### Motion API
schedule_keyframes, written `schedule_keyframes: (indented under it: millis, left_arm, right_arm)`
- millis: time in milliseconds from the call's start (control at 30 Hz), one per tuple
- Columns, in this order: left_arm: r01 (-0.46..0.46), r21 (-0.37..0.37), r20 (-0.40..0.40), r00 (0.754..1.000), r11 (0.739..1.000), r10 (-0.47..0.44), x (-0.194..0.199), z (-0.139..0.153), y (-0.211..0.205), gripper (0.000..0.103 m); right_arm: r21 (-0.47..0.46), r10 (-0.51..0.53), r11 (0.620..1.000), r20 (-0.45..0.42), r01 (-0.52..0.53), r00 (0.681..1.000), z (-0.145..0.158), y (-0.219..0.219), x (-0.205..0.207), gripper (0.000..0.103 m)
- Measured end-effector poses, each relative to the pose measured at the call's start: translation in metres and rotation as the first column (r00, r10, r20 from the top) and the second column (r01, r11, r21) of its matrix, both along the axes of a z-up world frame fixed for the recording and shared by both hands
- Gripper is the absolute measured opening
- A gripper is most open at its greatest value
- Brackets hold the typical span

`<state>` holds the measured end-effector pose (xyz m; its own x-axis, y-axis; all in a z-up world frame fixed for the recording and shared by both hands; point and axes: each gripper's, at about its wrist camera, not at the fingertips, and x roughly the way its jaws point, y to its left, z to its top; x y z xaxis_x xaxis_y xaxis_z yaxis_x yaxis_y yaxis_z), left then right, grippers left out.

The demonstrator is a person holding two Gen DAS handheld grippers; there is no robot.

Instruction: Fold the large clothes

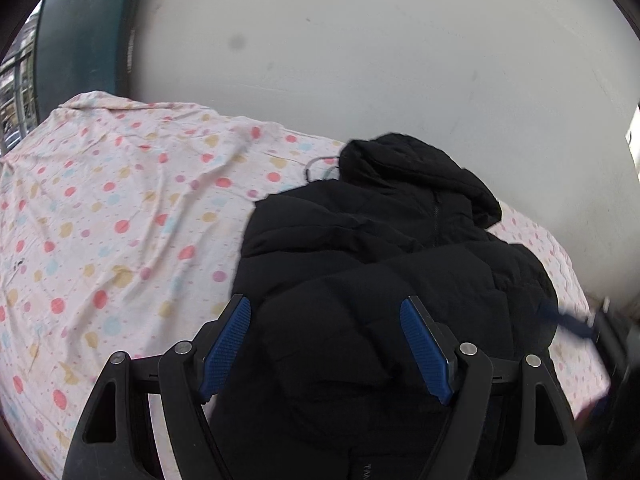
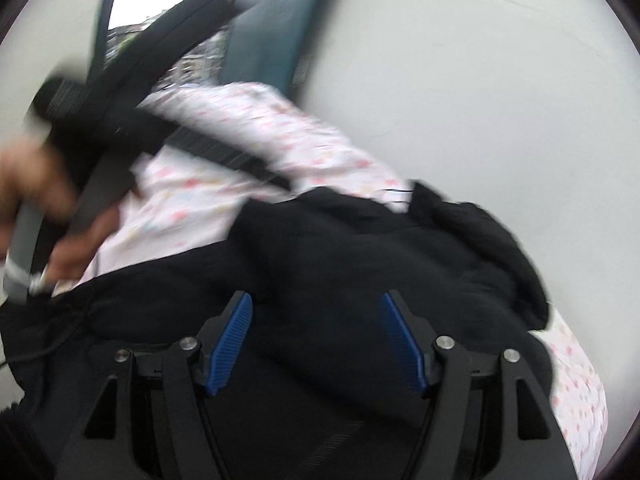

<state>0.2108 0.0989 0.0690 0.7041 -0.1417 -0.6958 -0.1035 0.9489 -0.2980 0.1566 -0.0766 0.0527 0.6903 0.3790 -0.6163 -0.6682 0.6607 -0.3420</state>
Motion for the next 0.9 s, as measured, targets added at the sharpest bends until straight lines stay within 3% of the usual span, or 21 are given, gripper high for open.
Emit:
schedule_keyframes:
  millis: [133,200,400,500,633,767,900]
  left_arm:
    - [0.05,0.026,-0.018,0.999,0.998,-0.049,0.017,-0.011,-0.029,0.076]
    - [0.074,0.074,-0.017,0.997,0.995,-0.073,0.027,-0.015,-0.043,0.076]
    - [0.134,0.148,-0.04,0.991,0.98,-0.129,0.057,-0.031,-0.066,0.076]
    - [0.175,0.135,-0.072,0.983,0.975,-0.166,0.068,-0.041,-0.082,0.076]
    - [0.276,0.175,-0.083,0.961,0.945,-0.265,0.073,-0.047,-0.121,0.076]
    - [0.315,0.224,-0.081,0.949,0.922,-0.305,0.079,-0.055,-0.143,0.079]
    - [0.31,0.24,-0.091,0.951,0.92,-0.296,0.082,-0.059,-0.143,0.08]
  right_arm:
    - [0.048,-0.173,0.984,-0.022,0.174,0.985,0.016,-0.046,0.07,0.066]
    - [0.051,-0.227,0.972,-0.023,0.228,0.974,0.015,-0.063,0.1,0.066]
    - [0.028,-0.291,0.954,-0.144,0.298,0.946,-0.011,-0.096,0.16,0.066]
    - [-0.019,-0.332,0.942,-0.189,0.335,0.924,-0.03,-0.109,0.158,0.066]
    - [-0.079,-0.382,0.924,-0.209,0.374,0.9,-0.047,-0.14,0.156,0.066]
    - [-0.05,-0.421,0.905,-0.252,0.423,0.871,-0.058,-0.178,0.15,0.068]
    - [-0.015,-0.44,0.891,-0.273,0.454,0.856,-0.068,-0.19,0.15,0.068]
